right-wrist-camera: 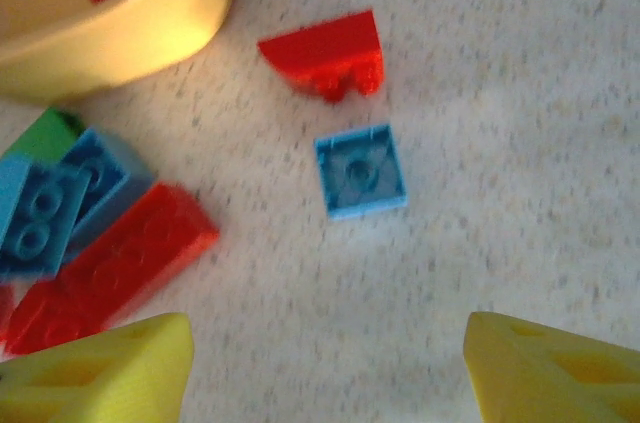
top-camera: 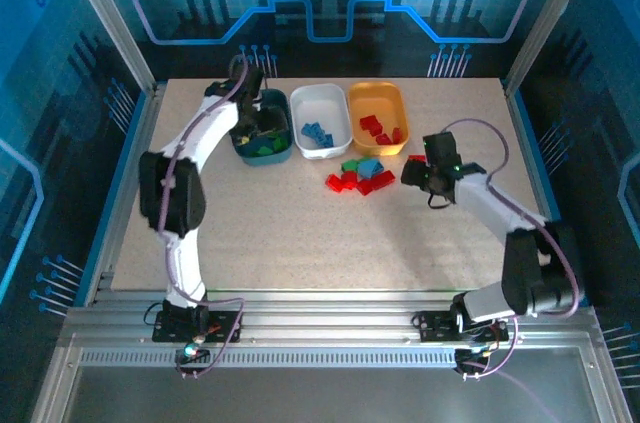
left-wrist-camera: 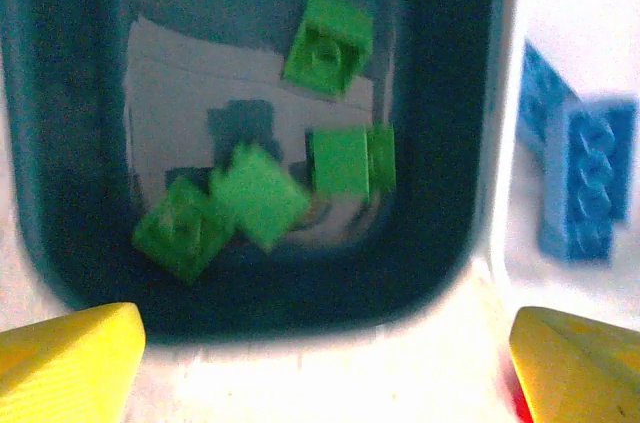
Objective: Sort the legos into containers by color
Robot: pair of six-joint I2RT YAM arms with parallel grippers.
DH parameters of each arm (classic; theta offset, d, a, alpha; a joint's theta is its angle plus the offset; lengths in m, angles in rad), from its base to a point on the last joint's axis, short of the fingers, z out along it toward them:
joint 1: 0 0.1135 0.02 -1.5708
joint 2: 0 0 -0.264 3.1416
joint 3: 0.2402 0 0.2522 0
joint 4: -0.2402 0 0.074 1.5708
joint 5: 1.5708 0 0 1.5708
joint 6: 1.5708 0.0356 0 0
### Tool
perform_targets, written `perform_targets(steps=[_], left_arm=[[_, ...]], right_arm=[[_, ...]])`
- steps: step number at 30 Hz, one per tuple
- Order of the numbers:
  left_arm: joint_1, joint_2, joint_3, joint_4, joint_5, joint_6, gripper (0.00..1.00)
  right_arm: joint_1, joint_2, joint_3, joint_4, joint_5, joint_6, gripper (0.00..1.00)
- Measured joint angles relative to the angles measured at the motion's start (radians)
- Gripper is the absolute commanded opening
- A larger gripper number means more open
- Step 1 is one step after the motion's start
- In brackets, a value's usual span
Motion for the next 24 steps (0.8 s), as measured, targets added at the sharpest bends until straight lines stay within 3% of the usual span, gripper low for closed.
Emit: perform_targets(steps=[6,12,15,21,24], left_arm=[[0.001,-0.463,-0.492,0.243,0.184,-0.108,0.99],[0.001,-0.642,-0.835,0.395,0.311,-0.203,0.99],[0.001,-0.669,-0.901,0.405,0.337,-0.223,0.99],[0.001,-0.716,-0.917,0.446,0.368,-0.234,0.99],[0.001,-0.72,-0.918,0.47,0.382,-0.249,0.99]], right_arm=[[-0.047,0.278,0.197,-0.043,0.014,-0.046,0.68],[-0.074,0.434,0.351,-0.139,-0.023,-0.077,0.63],[-0.077,0.48,0.402,-0.169,-0.052,-0.085,0.56],[-0.077,0.502,0.401,-0.212,-0.066,-0.075,0.51],[-0.076,0.494,0.387,-0.207,-0.054,-0.075,0.38]])
